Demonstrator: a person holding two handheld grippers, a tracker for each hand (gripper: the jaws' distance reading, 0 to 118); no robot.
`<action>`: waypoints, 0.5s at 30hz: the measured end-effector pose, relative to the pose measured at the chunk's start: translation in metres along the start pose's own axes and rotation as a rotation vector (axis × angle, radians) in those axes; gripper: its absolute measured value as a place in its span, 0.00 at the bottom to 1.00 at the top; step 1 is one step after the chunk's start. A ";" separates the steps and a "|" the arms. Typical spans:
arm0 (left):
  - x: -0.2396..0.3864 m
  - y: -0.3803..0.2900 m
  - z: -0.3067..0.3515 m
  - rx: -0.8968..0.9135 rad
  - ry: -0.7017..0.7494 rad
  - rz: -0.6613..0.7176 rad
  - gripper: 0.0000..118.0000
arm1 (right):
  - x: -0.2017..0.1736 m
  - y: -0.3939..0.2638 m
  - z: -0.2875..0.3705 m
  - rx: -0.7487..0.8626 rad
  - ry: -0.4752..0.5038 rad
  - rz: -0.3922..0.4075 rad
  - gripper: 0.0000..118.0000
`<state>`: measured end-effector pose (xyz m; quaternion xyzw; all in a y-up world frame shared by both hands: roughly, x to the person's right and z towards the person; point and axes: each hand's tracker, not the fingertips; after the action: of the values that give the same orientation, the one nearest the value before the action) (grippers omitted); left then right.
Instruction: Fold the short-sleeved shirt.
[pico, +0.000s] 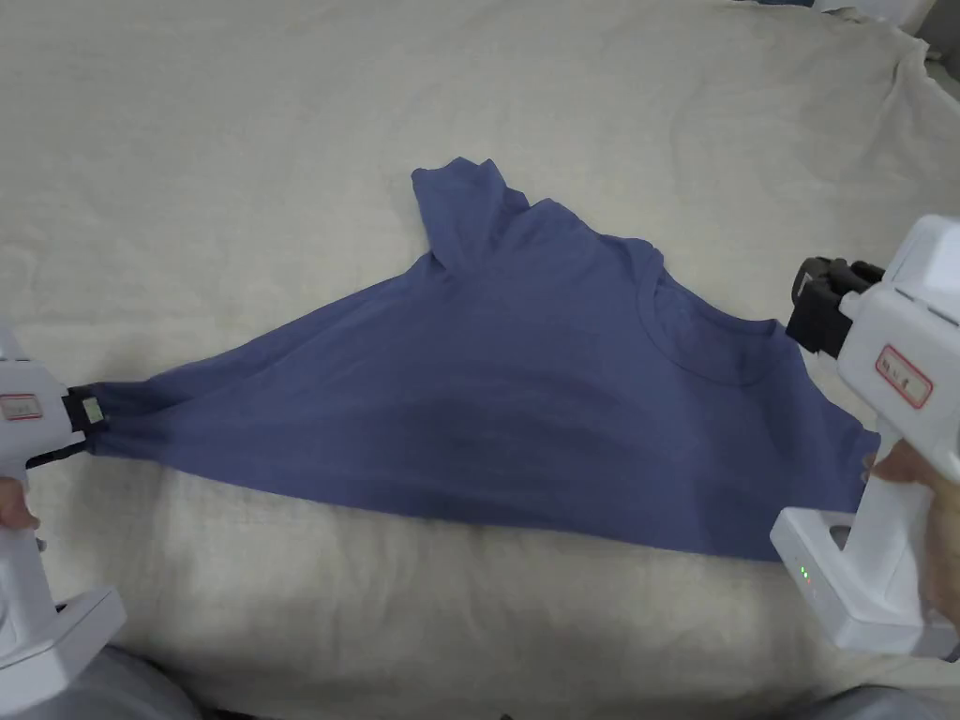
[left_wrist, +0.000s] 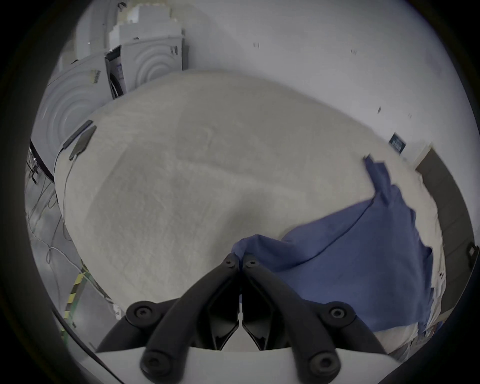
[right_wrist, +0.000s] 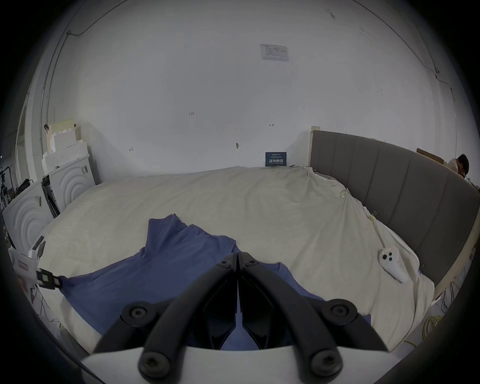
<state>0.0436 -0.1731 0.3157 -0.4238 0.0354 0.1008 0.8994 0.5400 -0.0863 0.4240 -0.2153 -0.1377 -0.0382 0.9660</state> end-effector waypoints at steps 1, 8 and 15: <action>0.000 0.000 0.008 0.028 -0.015 0.011 0.00 | -0.003 0.008 -0.010 -0.004 0.004 0.007 0.00; -0.001 0.008 0.036 0.106 -0.074 0.103 0.00 | -0.038 0.067 -0.109 -0.148 0.101 0.117 0.30; -0.006 0.011 0.025 0.079 -0.063 0.138 0.00 | -0.085 0.101 -0.237 -0.458 0.198 0.221 0.95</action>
<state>0.0347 -0.1482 0.3246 -0.3811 0.0400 0.1743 0.9071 0.5315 -0.0949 0.1529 -0.4370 -0.0059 0.0163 0.8993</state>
